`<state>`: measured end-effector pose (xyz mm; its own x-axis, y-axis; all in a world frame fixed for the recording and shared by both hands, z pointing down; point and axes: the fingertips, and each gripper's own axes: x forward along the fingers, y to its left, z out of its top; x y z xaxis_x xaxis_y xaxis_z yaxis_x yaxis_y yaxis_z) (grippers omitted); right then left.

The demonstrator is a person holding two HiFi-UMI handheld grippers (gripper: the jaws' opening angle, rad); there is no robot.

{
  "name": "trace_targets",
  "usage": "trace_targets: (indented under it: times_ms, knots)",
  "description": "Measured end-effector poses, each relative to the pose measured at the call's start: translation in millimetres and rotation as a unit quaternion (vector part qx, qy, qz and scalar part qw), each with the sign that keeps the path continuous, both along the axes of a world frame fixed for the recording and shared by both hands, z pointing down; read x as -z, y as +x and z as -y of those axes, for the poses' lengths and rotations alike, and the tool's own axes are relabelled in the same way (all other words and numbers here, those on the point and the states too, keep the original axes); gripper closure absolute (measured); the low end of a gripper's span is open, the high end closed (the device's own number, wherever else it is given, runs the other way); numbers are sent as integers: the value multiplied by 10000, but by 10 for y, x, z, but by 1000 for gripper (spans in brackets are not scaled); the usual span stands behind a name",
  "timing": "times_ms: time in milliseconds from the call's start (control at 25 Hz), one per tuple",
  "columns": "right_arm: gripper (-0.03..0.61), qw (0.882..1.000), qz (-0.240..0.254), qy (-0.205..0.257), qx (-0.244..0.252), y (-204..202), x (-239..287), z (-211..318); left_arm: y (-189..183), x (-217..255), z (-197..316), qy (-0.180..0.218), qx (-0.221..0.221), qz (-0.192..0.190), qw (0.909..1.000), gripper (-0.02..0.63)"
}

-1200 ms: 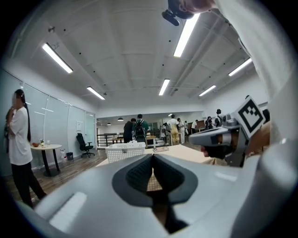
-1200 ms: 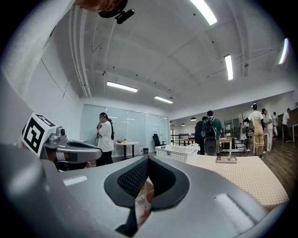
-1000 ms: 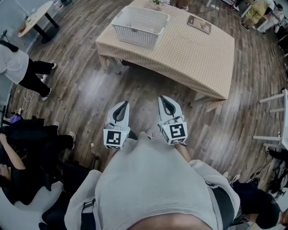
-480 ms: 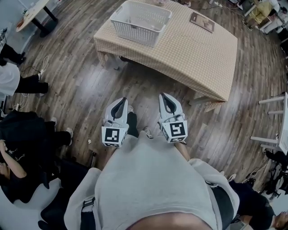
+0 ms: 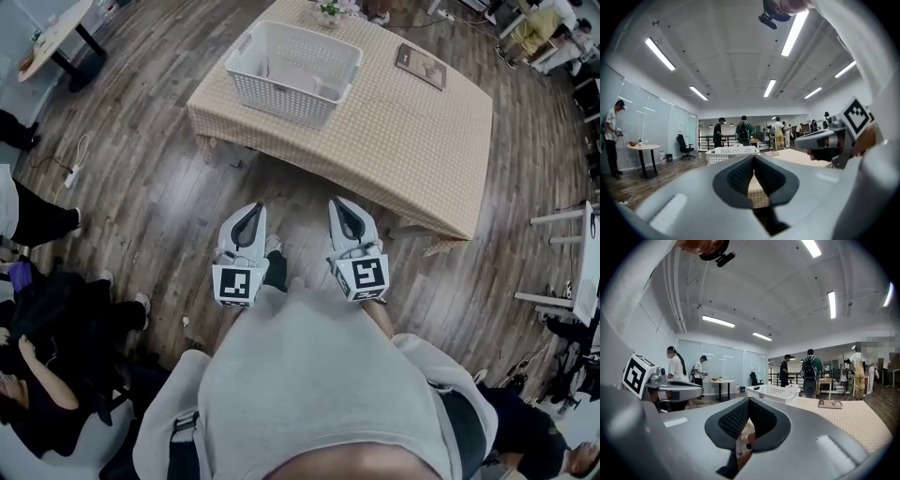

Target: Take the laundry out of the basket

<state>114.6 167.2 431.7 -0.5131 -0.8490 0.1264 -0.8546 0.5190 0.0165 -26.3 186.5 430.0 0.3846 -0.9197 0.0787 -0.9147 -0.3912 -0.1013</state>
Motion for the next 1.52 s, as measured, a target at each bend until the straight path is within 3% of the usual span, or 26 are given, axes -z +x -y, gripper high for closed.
trace_targets:
  times_ms: [360, 640, 1120, 1520]
  knots:
    - [580, 9993, -98, 173, -303, -358, 253, 950, -485, 297, 1006, 275, -146, -123, 9994, 603]
    - [580, 9983, -192, 320, -450, -655, 345, 1400, -782, 361, 1524, 356, -314, -197, 9987, 603]
    - [580, 9988, -148, 124, -447, -746, 190, 2060, -872, 85, 2165, 54, -364, -195, 9991, 603]
    - [580, 9986, 88, 372, -363, -610, 395, 3145, -834, 248, 3257, 182, -207, -3, 9996, 603]
